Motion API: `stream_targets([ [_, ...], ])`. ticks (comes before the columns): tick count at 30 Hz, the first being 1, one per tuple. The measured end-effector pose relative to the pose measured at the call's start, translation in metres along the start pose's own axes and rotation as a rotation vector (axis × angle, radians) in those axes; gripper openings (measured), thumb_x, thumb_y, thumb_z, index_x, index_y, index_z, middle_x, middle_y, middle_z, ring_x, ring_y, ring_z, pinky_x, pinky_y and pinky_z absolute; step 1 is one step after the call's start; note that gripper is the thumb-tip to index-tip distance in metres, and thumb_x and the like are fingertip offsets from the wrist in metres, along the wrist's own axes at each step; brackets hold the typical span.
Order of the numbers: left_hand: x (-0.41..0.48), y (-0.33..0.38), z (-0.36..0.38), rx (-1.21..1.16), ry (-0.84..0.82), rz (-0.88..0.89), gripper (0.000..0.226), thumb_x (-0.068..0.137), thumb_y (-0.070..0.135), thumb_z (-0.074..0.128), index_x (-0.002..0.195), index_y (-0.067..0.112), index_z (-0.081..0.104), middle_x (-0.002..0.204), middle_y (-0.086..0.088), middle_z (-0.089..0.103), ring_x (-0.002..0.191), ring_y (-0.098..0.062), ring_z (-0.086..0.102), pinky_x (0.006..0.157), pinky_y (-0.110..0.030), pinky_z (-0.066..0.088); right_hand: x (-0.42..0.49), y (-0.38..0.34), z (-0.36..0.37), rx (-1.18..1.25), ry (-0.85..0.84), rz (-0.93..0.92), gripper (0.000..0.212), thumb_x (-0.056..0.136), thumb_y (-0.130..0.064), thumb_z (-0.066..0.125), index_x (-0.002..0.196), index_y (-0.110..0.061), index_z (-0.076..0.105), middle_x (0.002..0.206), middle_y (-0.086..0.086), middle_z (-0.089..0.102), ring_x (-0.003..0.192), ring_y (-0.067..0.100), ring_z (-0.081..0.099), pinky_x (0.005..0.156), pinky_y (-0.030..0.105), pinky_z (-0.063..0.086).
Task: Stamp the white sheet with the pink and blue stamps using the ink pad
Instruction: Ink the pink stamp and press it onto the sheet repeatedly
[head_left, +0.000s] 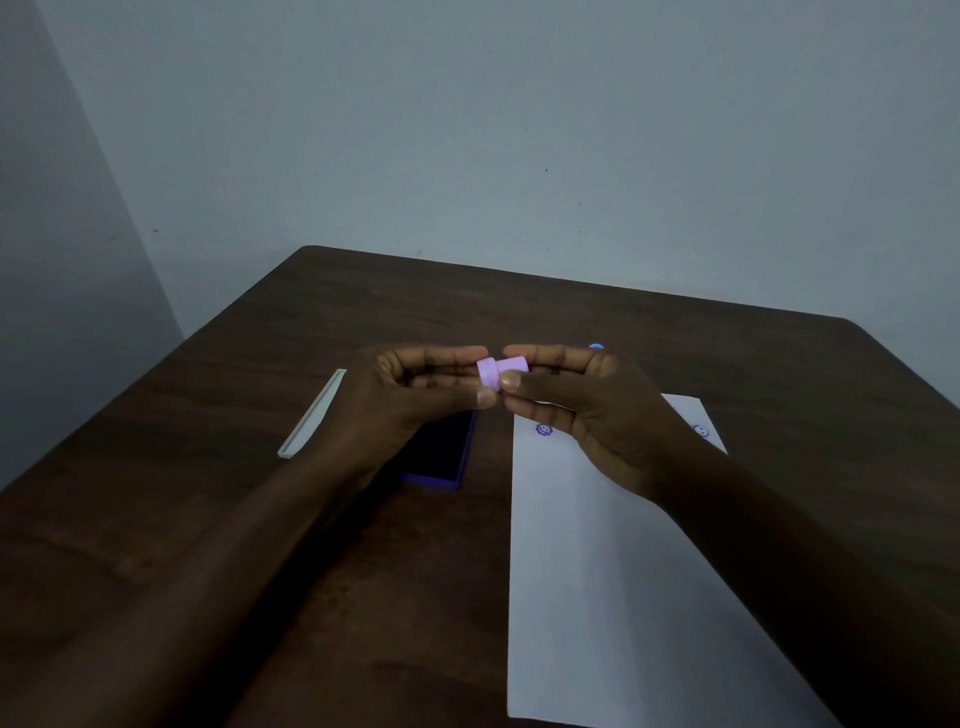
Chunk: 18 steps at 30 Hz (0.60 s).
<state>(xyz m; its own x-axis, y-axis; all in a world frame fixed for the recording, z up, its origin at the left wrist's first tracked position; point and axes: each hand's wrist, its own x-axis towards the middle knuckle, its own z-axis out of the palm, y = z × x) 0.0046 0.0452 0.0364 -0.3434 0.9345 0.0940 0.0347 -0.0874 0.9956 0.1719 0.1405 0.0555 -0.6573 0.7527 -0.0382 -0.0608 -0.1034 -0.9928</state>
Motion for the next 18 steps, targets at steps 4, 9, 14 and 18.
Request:
stream_targets([
  [4,0.001,0.001,0.001,0.001,-0.002,0.016,0.048,0.05,0.026,0.083,0.097,0.026,0.077,0.099,0.002,0.08,0.096,-0.014,0.075,0.095,-0.041,0.055,-0.001,-0.001,-0.002,0.013,-0.011,-0.003,0.029,0.076,-0.006,0.072,0.104,-0.012,0.071,0.1,0.008,0.077,0.094,0.022,0.073,0.079,0.028,0.059],
  [9,0.005,0.001,-0.005,0.05,0.029,0.021,0.06,0.047,0.04,0.082,0.106,0.035,0.074,0.108,0.01,0.076,0.1,-0.007,0.072,0.089,-0.035,0.055,0.004,-0.013,-0.021,-0.074,0.052,-0.056,0.039,0.074,-0.013,0.077,0.112,-0.013,0.069,0.103,0.008,0.076,0.094,0.022,0.072,0.084,0.034,0.058],
  [14,0.017,-0.005,-0.017,0.138,0.177,0.019,0.025,0.069,0.038,0.072,0.094,0.04,0.071,0.105,0.016,0.071,0.104,0.0,0.063,0.089,-0.027,0.047,0.011,-0.046,-0.069,-0.409,0.253,-0.223,0.023,0.08,-0.021,0.076,0.102,-0.012,0.076,0.094,0.004,0.078,0.079,0.015,0.064,0.08,0.036,0.056],
  [18,0.024,-0.01,-0.023,0.161,0.205,0.008,0.018,0.083,0.024,0.069,0.093,0.039,0.07,0.107,0.016,0.07,0.104,0.002,0.061,0.091,-0.029,0.045,0.02,-0.052,-0.102,-0.701,0.371,-0.275,0.02,0.075,-0.02,0.08,0.094,-0.017,0.078,0.091,-0.005,0.078,0.076,-0.001,0.067,0.07,0.015,0.05],
])
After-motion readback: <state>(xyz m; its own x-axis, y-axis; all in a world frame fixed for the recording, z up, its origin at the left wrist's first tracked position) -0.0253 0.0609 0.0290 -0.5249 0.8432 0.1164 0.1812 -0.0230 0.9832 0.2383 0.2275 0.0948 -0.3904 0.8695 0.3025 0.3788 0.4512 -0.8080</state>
